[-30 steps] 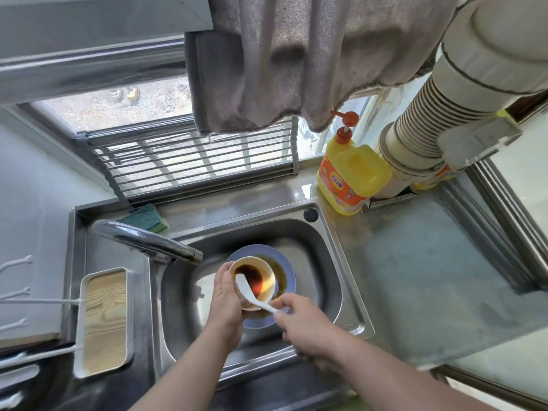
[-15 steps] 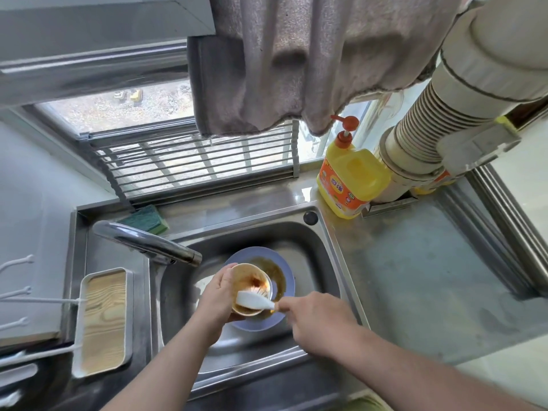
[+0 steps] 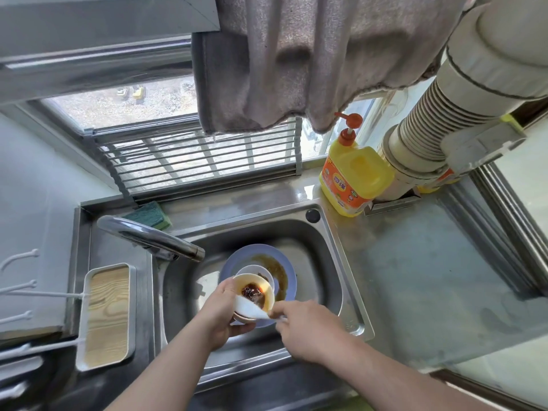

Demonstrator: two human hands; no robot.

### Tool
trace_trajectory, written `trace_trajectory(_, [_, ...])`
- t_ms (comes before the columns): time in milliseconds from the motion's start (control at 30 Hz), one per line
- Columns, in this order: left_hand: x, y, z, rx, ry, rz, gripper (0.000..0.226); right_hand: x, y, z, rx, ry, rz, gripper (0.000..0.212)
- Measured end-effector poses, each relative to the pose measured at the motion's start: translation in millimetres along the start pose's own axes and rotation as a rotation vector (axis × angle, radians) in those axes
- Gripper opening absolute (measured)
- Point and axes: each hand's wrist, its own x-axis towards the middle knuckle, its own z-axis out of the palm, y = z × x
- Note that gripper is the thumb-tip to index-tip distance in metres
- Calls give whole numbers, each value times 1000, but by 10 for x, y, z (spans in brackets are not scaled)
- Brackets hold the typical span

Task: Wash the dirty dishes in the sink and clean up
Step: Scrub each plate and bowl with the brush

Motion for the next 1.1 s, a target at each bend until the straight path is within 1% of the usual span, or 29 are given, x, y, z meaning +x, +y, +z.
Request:
trace_trajectory(67, [21,-43,26,-85,30,-85,47,21,-45,-28,-48,29,-35,38])
trace_trajectory(133, [62,-54,9,-121,34,-122,57,54,-15,-77,-152,96,-53,43])
trace_trajectory(233, [68,9,-54,-84,35,-85,56,29,72,-118,-252,98,-40,55])
trace_trajectory(267, [46,42,-56,-58,35,-62,53,-5,60,-118,-269,79,-36,55])
trace_trajectory(333, [12,71,-24,14,28,-7,46,-72,-14,-94,-227,28,-34,47])
trace_trajectory(400, [-52,57,34,58,32,60,41,-63,-79,-66,-42,-12,-18,41])
trace_trajectory(500, [-141,-9,100,-11,51,134,34,77,-74,-54,343,-31,46,33])
trace_trajectory(533, [-162,-25,109,-16,56,171,33,120,-34,-30,393,-9,60,29])
trace_trajectory(633, [-132,-55,85,37,70,349,22,171,160,61,307,72,88,27])
trace_trajectory(700, [-33,-93,29,110,78,484,18,165,239,138,341,77,103,26])
trace_trajectory(733, [26,-119,2,172,92,549,24,152,238,175,413,44,106,24])
trace_trajectory(800, [71,-160,-5,307,138,636,43,128,179,222,651,-53,133,21])
trace_trajectory(833, [75,-184,16,317,156,657,48,119,151,221,784,-103,165,22])
trace_trajectory(900, [80,-227,68,262,167,680,56,122,129,172,1007,-197,236,23])
trace_trajectory(967, [105,-245,78,192,163,671,65,125,152,106,1093,-270,240,23])
trace_trajectory(1000, [102,-232,68,191,153,669,63,122,177,99,1067,-281,220,23])
trace_trajectory(1033, [93,-209,42,216,142,679,57,112,204,99,995,-266,190,22])
trace_trajectory(1100, [38,-132,-3,319,148,727,36,109,270,80,710,-175,115,21])
